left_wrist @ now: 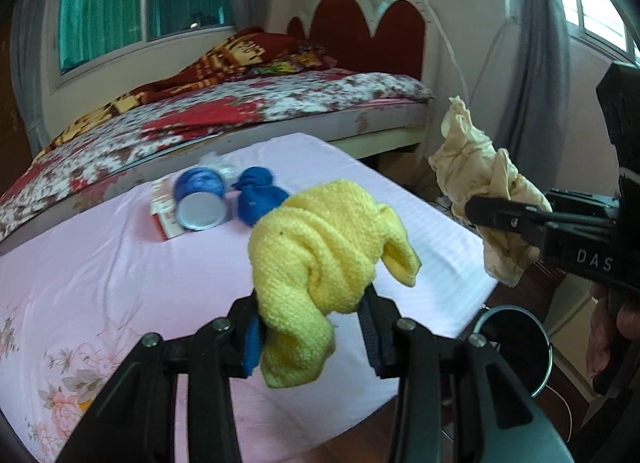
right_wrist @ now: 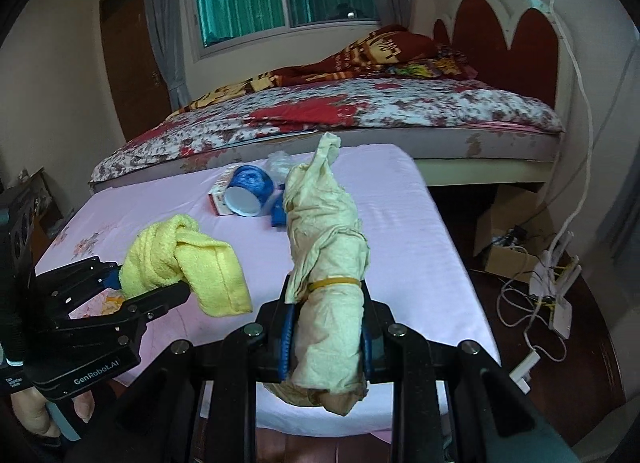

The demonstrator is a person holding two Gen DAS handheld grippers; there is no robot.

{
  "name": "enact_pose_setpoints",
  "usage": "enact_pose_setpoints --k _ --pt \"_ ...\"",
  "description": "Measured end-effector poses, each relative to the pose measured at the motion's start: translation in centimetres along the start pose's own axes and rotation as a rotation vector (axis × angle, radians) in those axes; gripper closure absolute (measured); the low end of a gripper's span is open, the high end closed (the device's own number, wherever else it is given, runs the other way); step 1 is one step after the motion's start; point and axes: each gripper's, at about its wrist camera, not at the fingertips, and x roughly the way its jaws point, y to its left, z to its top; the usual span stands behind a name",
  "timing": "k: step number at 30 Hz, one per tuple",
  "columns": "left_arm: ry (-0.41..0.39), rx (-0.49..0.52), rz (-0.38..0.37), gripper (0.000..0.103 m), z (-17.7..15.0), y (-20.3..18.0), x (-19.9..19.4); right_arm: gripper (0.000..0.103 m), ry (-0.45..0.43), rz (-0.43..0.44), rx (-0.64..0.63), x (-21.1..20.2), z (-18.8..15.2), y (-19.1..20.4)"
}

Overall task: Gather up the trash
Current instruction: 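Carry the yellow cloth and beige bag over the bin and release both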

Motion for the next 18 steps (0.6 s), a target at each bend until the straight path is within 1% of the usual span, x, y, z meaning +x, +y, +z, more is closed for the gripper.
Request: enact_pose_setpoints --k 7,18 --pt "0.002 0.051 -0.054 0.061 0.4 -4.1 0.3 0.076 -0.008 -0.061 0.031 -3.3 -1.9 -4.0" --pt "0.012 0.128 -0.121 0.061 0.3 -9.5 0.8 0.076 -0.016 -0.135 0.143 -7.1 -6.0 -10.2"
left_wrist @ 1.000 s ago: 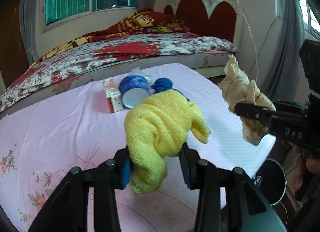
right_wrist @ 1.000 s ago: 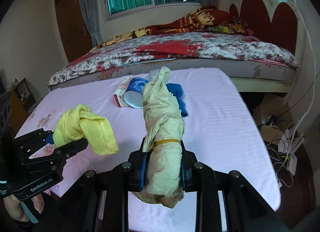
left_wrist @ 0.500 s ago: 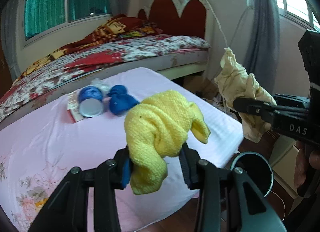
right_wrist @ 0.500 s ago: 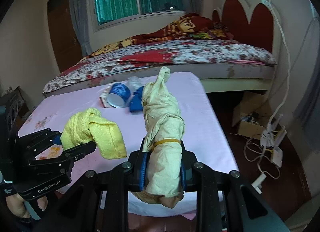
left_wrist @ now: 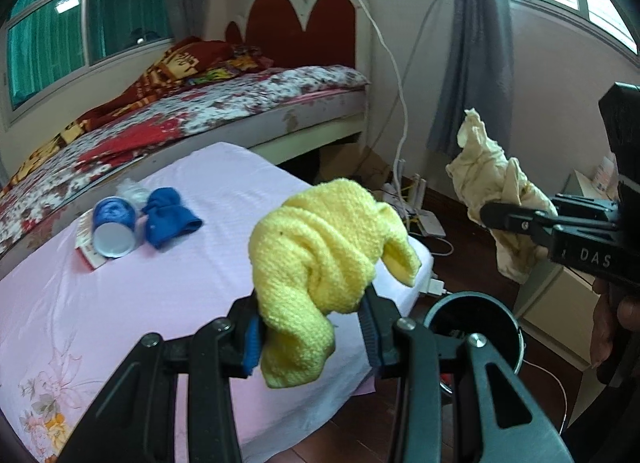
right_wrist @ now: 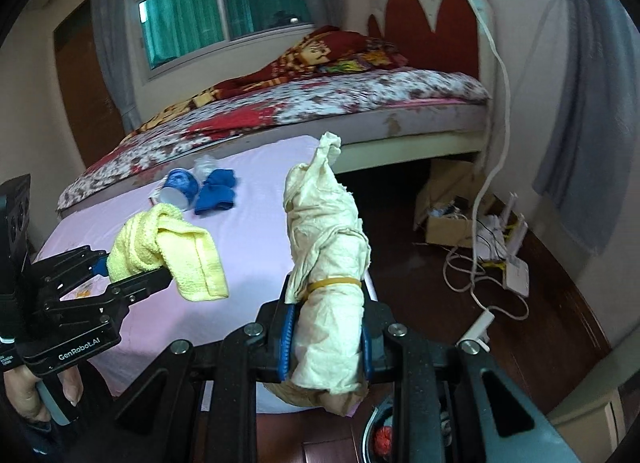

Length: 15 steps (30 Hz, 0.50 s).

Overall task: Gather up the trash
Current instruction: 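Carry the yellow cloth and beige bag over the bin and release both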

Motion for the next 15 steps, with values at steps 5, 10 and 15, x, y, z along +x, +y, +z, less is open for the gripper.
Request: enact_pose_setpoints --k 5,10,15 --pt "0.016 0.031 -0.038 0.061 0.0 -2.5 0.8 0.076 -0.003 -0.037 0.042 -1.3 -1.0 -2.8" --pt "0.025 0.061 -0.075 0.061 0.2 -4.8 1.6 0.076 0.003 -0.070 0.075 -2.3 -2.1 -4.8" --pt "0.039 0.091 -0.116 0.061 0.4 -7.4 2.6 0.076 0.018 -0.099 0.108 -3.2 -3.6 -6.9"
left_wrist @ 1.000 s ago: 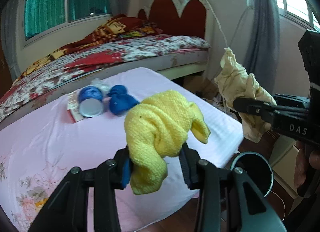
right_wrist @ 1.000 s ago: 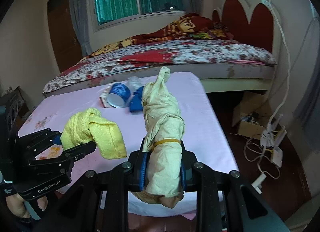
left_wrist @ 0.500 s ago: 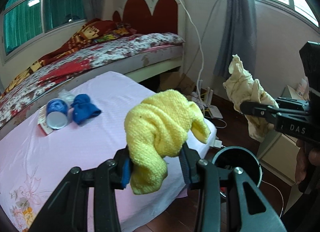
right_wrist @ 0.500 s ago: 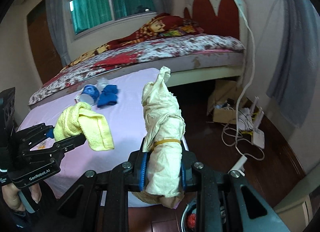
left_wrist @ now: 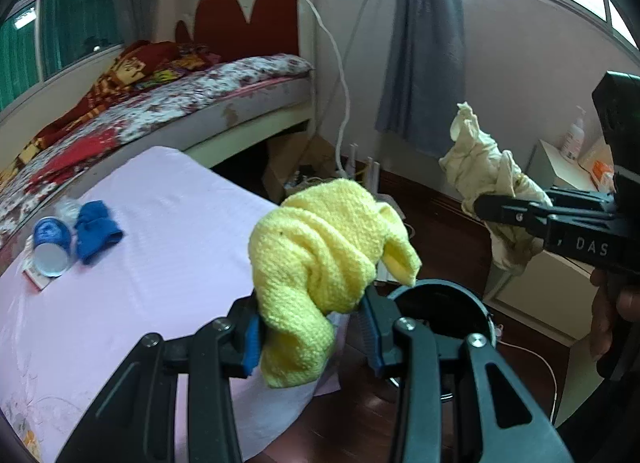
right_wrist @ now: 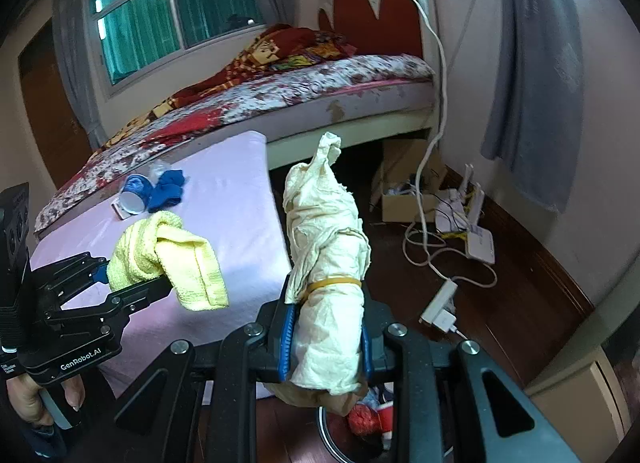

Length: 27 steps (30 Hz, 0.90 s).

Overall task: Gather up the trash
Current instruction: 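Carry the yellow cloth and beige bag over the bin and release both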

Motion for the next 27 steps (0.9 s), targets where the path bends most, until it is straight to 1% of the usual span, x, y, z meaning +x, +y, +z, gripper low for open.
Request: enact_pose_setpoints --k 7,14,16,21,27 --pt "0.034 0.030 -0.051 0.061 -0.2 -2.5 1.8 0.076 0.022 -0.034 0.029 -0.5 -1.6 -2.5" --pt "0.073 0.068 -0.100 0.061 -0.9 -5.4 3.4 0.076 0.067 -0.075 0.047 -0.5 -3.6 -5.1" --pt "0.084 0.072 -0.109 0.061 -1.0 -5.6 4.0 0.076 0.079 -0.089 0.052 -0.5 -4.1 -5.8" --pt "0.138 0.084 -0.138 0.061 -2.0 -6.8 5.8 0.076 0.123 -0.120 0.062 0.1 -5.7 -7.5" --pt "0.200 0.092 -0.172 0.061 -3.1 -7.8 7.7 0.075 0.192 -0.118 0.069 1.5 -8.1 -9.3"
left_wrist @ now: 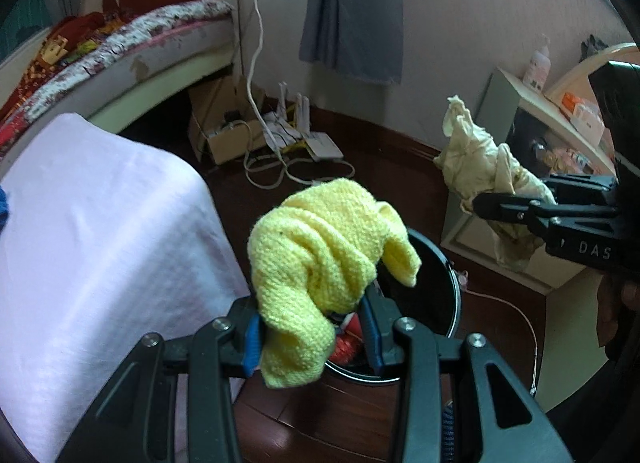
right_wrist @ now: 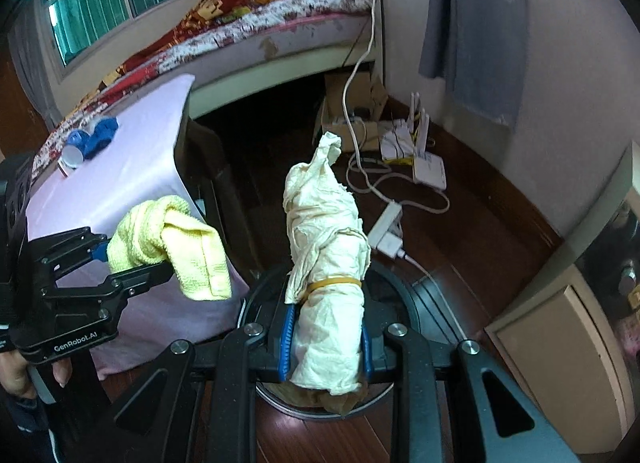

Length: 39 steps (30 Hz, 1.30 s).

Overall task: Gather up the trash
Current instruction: 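Carry the yellow cloth and beige bag over the bin and release both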

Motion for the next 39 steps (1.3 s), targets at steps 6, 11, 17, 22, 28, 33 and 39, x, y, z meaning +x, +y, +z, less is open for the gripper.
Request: enact_pose_setpoints --k 6,11,17,22,28,33,39 --pt "0.052 0.019 -0.032 0.061 -0.5 -1.0 2.1 0.075 0.076 -0.002 -0.008 2.5 -1.7 -0.8" --pt "0.106 0.024 -0.058 0.061 -0.7 -1.5 4.0 0.075 0.140 -0.005 -0.005 4.8 -2.9 -1.8" --pt "0.171 0.029 -0.071 0.060 -1.4 -1.9 6.0 0.075 0.201 0.000 -0.022 6.9 -3.7 -1.9" --pt "0.211 0.021 -0.093 0.058 -1.9 -1.9 7.3 0.075 0.239 -0.003 -0.048 8.1 -4.2 -1.4" --pt "0.242 0.037 -0.098 0.038 -2.5 -2.2 8.3 0.072 0.282 -0.001 -0.052 9.4 -4.6 -1.7" --pt "0.232 0.020 -0.013 0.003 -3.3 -1.1 7.9 0.010 0.327 -0.146 -0.050 11.1 -5.6 -3.2" --pt "0.220 -0.020 0.048 0.001 -3.9 0.4 7.6 0.000 0.342 -0.206 -0.012 11.1 -5.7 -4.5"
